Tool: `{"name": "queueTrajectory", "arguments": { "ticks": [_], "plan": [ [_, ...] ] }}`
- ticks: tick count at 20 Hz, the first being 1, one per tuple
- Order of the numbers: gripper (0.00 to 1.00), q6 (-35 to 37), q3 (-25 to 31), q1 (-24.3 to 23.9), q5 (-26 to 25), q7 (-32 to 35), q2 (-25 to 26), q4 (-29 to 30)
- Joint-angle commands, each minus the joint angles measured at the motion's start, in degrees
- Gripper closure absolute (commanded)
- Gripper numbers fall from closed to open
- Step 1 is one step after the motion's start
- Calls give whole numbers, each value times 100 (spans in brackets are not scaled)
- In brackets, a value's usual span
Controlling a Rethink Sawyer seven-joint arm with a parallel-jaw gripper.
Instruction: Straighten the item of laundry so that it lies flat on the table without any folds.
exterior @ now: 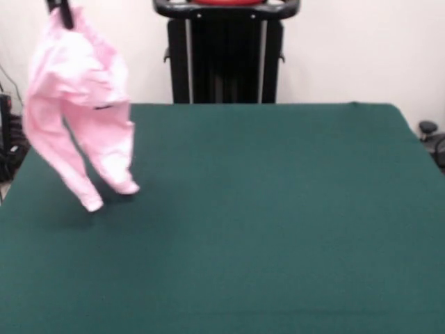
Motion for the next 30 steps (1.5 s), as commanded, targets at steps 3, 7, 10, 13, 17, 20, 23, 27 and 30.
{"name": "queueTrajectory", "arguments": {
  "ticks": [3, 7, 10, 13, 17, 20, 23, 27, 30],
  "plan": [
    [100, -544, 1322, -418, -301, -1363, 341, 682],
    [100, -1023, 1517, -409, -176, -782, 284, 1100],
    [100, -1108, 1565, -225, -15, -260, 236, 1282],
    [100, -1049, 1534, 59, 171, 271, 144, 1400],
    [100, -1066, 1448, 526, 348, 760, -14, 1569],
    [100, -888, 1263, 982, 411, 1099, -125, 1538],
    [100, -635, 1073, 1440, 477, 1401, -208, 1479],
    [100, -716, 980, 1943, 811, 1783, -248, 1647],
    [100, -821, 929, 2326, 1152, 2077, -289, 1734]
  ]
}}
